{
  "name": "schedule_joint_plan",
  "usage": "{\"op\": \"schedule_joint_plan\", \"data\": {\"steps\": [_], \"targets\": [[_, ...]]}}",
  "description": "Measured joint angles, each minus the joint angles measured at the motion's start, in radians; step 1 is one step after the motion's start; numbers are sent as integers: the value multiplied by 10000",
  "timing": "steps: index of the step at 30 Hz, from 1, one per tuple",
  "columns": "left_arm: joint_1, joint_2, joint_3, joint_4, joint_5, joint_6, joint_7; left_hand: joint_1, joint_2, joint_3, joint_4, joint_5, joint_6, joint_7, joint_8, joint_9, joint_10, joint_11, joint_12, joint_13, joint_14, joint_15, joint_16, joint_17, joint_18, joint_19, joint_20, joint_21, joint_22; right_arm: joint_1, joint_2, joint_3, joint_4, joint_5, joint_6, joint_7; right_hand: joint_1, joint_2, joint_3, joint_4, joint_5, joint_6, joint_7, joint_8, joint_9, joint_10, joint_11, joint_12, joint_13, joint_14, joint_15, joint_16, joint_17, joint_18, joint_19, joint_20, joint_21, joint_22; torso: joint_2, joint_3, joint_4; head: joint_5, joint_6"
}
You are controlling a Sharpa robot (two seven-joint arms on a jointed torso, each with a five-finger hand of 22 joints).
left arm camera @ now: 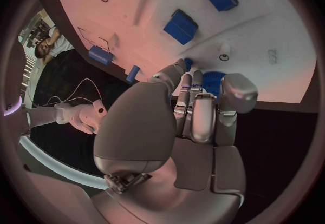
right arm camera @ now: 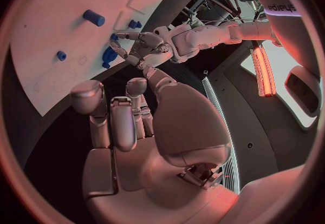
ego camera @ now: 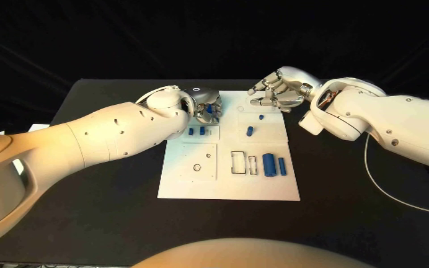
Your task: Assemble the parts on the task board
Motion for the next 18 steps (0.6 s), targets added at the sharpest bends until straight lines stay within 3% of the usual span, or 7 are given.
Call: {"op": "schedule_joint_plan", "data": {"steps": [7, 8, 12, 18], "targets": [[-48, 99, 17, -72, -129, 158, -101, 55, 55, 112, -57, 0, 181, -33, -40, -66, 295, -48, -83, -8, 35, -35, 0, -36, -6, 90, -18, 469, 444, -1, 5, 0, 0, 0, 6, 4, 0, 0, 0, 0, 0, 0, 0, 0, 0, 0, 0, 0, -8, 0, 0, 0, 0, 0, 0, 0, 0, 0, -2, 0, 6, -22, -24], [-51, 112, 20, -83, -145, 161, -107, 55, 55, 159, -72, 0, 181, -33, -40, -77, 326, -72, -83, -8, 35, -35, 0, -49, -128, 89, -18, 543, 503, -1, 5, 0, 1, 0, 8, 4, 0, 0, 0, 0, 0, 0, 0, 0, 0, 0, 0, 0, -8, 0, 0, 0, 0, 0, 0, 0, 0, 0, -2, 1, 6, -23, -25], [-66, 160, 37, -128, -185, 160, -121, 55, 55, 231, -122, 0, 274, -56, -79, -103, 491, -101, -136, -11, 54, -84, 0, -96, -156, 126, -54, 804, 758, -2, 5, 0, 3, 1, 12, 5, 0, 0, 27, 27, 39, 0, 0, 0, 0, 1, 1, 0, 5, 0, 0, 0, 0, 0, 0, 0, 0, 0, -2, -4, 10, -29, -28], [-82, 212, 47, -168, -255, 151, -140, 239, 239, 440, -332, -81, 634, -89, -81, -114, 890, -172, -141, 31, 36, -181, 36, -128, -156, 137, -65, 1189, 1123, -2, 9, 0, 4, 1, 18, 7, 0, 0, 27, 27, 39, 0, 0, 0, 0, 5, 5, 0, 5, 0, 0, 0, 0, 0, 0, 0, 0, 0, -2, -4, 11, -25, -39]]}}
